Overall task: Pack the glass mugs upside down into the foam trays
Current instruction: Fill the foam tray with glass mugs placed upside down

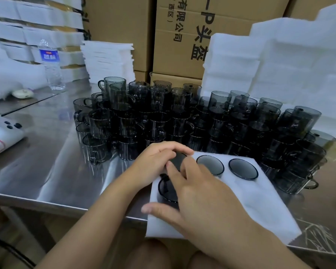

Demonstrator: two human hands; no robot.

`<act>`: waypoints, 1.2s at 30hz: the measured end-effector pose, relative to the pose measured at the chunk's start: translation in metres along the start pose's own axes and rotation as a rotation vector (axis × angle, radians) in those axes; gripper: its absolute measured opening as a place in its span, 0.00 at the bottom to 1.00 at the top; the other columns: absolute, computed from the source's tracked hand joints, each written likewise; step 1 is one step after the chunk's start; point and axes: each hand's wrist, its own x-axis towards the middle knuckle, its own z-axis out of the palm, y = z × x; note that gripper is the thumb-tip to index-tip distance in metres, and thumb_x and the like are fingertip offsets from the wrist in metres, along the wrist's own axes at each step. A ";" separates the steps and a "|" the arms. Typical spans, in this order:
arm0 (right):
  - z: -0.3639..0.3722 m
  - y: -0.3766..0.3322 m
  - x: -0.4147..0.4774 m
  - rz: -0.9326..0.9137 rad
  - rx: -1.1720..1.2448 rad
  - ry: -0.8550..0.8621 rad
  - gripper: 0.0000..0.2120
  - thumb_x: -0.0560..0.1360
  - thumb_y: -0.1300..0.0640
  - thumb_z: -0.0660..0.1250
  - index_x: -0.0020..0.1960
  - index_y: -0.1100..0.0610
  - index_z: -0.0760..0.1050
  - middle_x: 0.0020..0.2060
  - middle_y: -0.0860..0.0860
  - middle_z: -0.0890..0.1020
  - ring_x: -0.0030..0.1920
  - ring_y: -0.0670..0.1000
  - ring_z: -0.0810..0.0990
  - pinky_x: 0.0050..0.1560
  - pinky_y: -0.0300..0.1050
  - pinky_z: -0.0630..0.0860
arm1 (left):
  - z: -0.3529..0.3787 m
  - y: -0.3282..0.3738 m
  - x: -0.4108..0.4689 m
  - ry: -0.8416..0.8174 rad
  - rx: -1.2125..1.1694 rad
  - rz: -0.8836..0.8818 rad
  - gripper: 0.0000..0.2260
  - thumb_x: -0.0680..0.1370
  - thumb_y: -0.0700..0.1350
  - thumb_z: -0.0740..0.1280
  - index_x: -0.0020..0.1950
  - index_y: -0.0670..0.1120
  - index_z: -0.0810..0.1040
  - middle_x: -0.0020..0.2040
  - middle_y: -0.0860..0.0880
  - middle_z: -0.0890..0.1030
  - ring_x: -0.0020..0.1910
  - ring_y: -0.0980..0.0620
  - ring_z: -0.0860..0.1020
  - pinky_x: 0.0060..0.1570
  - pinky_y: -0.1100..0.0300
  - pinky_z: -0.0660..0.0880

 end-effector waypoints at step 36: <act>-0.005 0.158 0.029 0.463 0.238 0.118 0.10 0.77 0.56 0.63 0.45 0.56 0.83 0.37 0.50 0.84 0.39 0.54 0.81 0.38 0.44 0.78 | 0.000 -0.001 0.001 0.075 0.070 -0.019 0.21 0.73 0.34 0.59 0.44 0.58 0.86 0.54 0.58 0.83 0.59 0.64 0.76 0.61 0.60 0.69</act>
